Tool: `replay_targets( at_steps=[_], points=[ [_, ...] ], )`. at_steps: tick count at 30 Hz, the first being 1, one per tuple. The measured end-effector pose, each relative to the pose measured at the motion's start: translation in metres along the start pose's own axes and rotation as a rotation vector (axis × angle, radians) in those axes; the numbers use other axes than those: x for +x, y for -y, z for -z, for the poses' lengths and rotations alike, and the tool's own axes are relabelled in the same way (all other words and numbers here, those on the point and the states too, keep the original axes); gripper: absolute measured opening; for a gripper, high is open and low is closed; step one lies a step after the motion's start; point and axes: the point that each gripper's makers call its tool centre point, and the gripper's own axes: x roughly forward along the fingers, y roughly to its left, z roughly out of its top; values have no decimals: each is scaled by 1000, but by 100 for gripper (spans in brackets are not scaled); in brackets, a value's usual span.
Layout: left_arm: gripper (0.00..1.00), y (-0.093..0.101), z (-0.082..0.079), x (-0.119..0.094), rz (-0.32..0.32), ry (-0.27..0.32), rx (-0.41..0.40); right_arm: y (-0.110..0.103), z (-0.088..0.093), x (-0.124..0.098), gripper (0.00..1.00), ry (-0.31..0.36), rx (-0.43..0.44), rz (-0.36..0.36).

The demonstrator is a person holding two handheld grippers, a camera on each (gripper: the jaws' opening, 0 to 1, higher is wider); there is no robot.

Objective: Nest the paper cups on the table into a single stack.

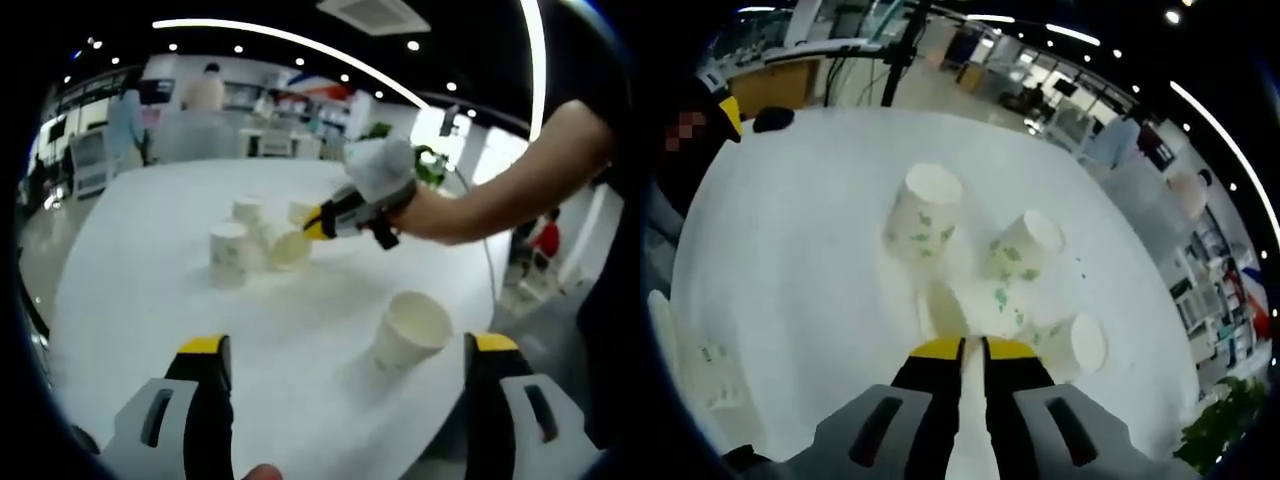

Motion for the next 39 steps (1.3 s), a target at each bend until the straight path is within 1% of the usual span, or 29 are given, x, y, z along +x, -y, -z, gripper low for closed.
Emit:
replay_targets(
  at_steps=[3,10,16,21,25,34,38,39],
  points=[
    [95,-1,2,0,-2,-3,-4,0,-1,3,7,-5,3,6],
    [95,-1,5,1,-5,-9,-12,2,2,15,7,-16,1,5],
    [95,-2,7,2,-6,-16,-14,-1,1,14,1,-7,-11,-4],
    [95,-3,6,1,-10,-15,-16,0,0,13,0,7,-16,-5],
    [95,-3,5,2,-9,-15,-11,0,3,12,0,9,-15,-7],
    [95,1,2,2,0,-5,-1,-2,12,-4,0,14,22,-14],
    [95,3,-2,0,2,-3,8,-2,11,-13,0,29,26,-20],
    [95,4,-2,0,4,-2,10,-1,11,-15,0,34,41,-21]
  ],
)
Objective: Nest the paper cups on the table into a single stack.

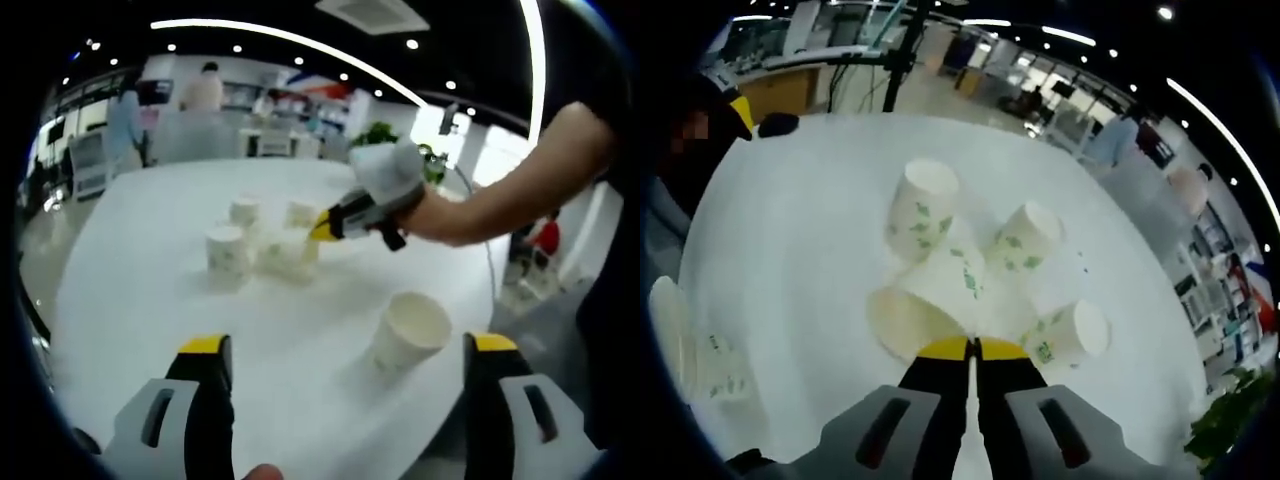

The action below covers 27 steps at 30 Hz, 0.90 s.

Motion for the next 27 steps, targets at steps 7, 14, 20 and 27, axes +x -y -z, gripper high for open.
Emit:
replay_targets(
  at_steps=[7,14,20,27],
  points=[
    [94,2,-6,-1,8,7,18,5,-5,-14,0,30,107,-8],
    [94,3,-10,-1,15,17,32,7,-2,-30,0,23,137,3],
    [94,1,-12,-5,11,27,34,8,1,-41,0,23,148,5],
    [94,0,-15,-8,10,35,45,10,4,-59,0,25,172,15]
  ],
)
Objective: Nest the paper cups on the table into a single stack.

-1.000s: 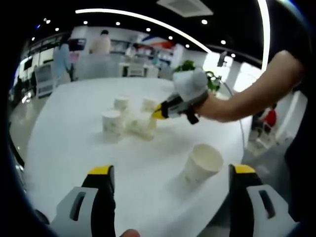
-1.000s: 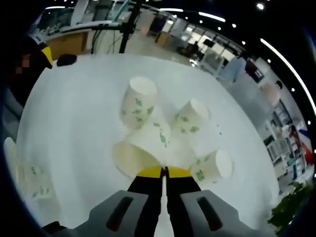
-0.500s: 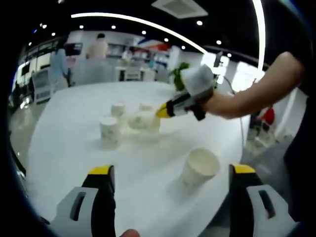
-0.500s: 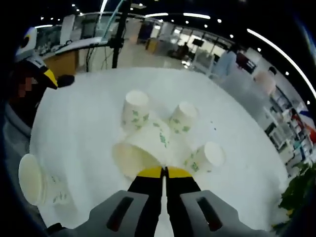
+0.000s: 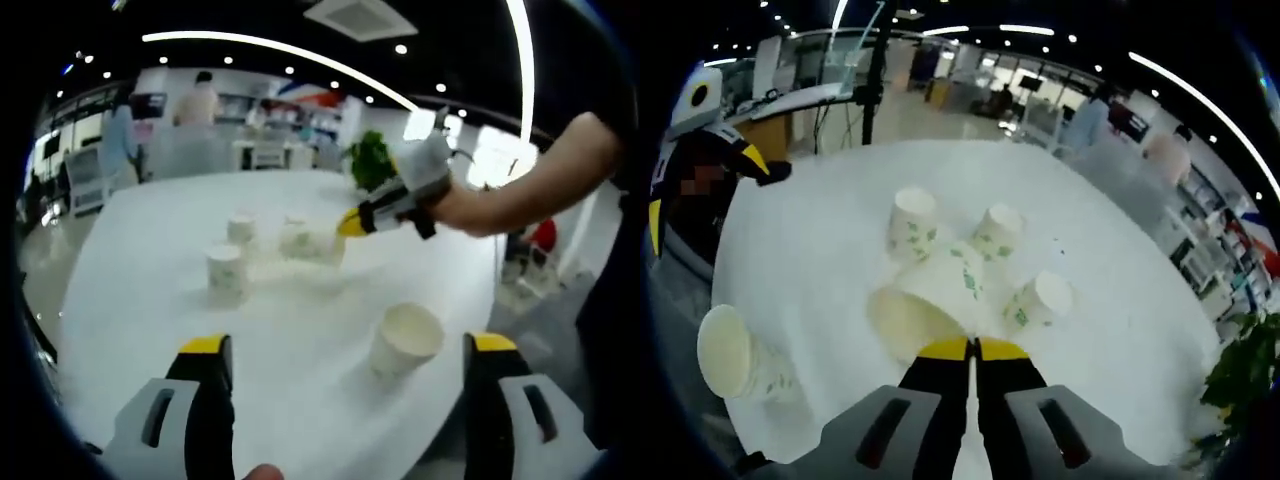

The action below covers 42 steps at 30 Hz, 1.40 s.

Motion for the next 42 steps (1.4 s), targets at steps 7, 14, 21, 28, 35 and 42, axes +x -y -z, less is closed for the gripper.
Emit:
replay_targets(
  at_steps=[7,14,21,28,35,42],
  points=[
    [94,-1,-4,-2,-1,12,11,-5,0,-20,0,12,71,-35],
    [93,-3,-7,-6,-3,18,19,-9,-4,-45,0,42,152,-69],
    [93,-2,-8,-8,2,22,18,-19,-9,-71,0,43,216,-101],
    [93,-4,-7,-11,-6,27,16,-15,-19,-97,0,94,281,-103],
    [92,-7,-6,-13,-12,28,13,-11,-28,-108,0,102,313,-109],
    [92,-7,-4,-14,-15,30,10,-18,-35,-117,0,82,323,-155]
  ],
)
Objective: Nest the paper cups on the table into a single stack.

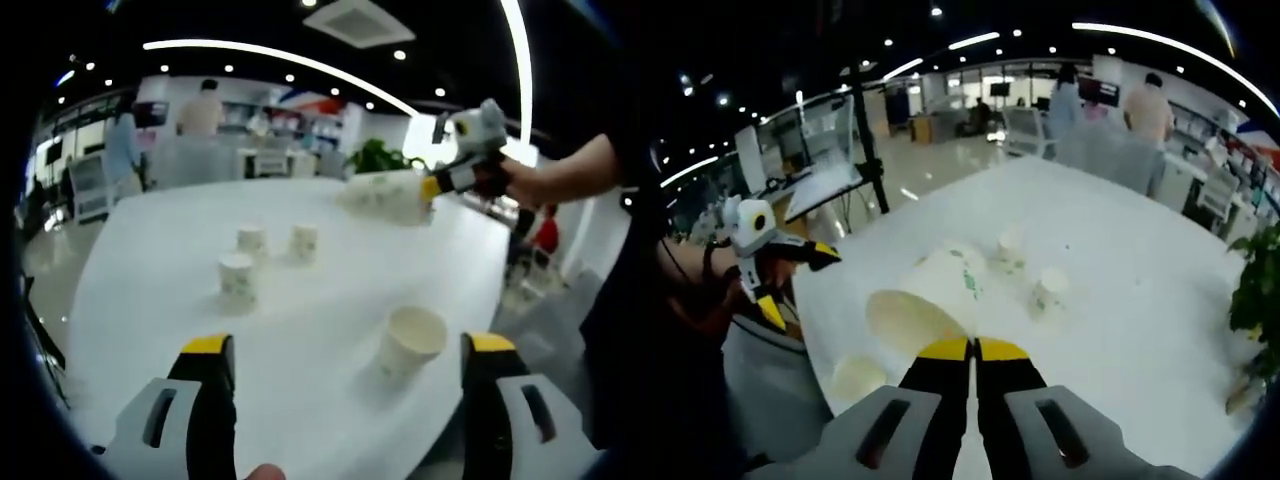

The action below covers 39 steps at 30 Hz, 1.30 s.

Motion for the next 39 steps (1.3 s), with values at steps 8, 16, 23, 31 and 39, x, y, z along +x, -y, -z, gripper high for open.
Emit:
replay_targets(
  at_steps=[8,16,23,31,39],
  points=[
    [92,1,0,0,0,4,0,-10,1,-6,0,-49,0,-39],
    [91,2,3,-2,-3,3,-2,-33,8,-8,0,-139,-33,-110],
    [91,2,2,-3,-3,6,-2,-49,16,-10,0,-209,-23,-169],
    [91,4,1,-3,-1,11,-3,-62,30,-11,0,-303,-3,-226],
    [91,4,3,-3,-1,6,-9,-66,41,-11,0,-382,23,-267]
  ],
)
